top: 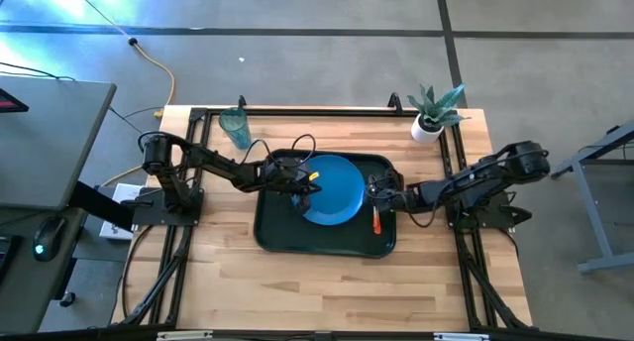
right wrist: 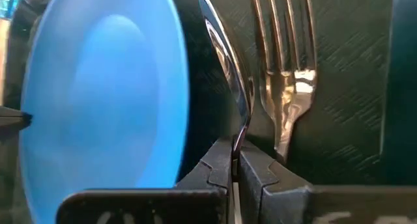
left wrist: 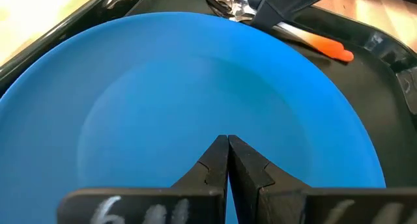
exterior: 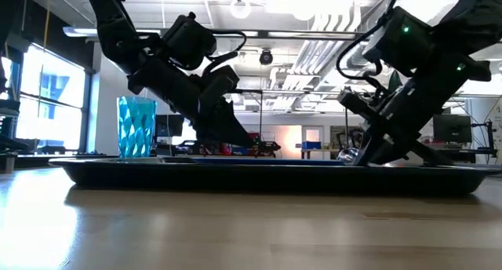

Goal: Pick and place plate/cup/fork/spoon on tray
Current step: Put the orange spoon on the serving tray to the right side of the blue plate, then adjust the blue plate on the serving tray

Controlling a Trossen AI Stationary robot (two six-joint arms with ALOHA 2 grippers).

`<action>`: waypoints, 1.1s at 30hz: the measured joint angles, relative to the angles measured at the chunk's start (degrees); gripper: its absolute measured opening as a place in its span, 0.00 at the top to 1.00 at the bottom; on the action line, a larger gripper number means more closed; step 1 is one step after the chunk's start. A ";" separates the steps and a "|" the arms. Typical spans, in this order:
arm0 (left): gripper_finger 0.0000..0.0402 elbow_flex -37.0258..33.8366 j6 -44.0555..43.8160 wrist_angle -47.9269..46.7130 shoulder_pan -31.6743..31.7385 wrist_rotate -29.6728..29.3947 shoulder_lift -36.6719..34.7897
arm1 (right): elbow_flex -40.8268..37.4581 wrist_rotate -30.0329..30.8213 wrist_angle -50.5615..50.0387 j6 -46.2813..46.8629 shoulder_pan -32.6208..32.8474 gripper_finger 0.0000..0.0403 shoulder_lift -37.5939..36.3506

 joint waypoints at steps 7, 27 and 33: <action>1.00 0.00 0.77 0.02 0.00 0.02 0.00 | 1.61 1.56 -0.30 -3.08 0.00 0.98 -0.55; 1.00 -0.02 1.44 -10.16 -0.68 0.00 0.00 | 4.12 4.36 -5.98 -10.79 0.09 0.65 -6.45; 1.00 0.00 1.46 -10.30 -2.86 0.01 -0.04 | 4.14 7.81 -4.12 -23.69 -0.85 0.65 -16.47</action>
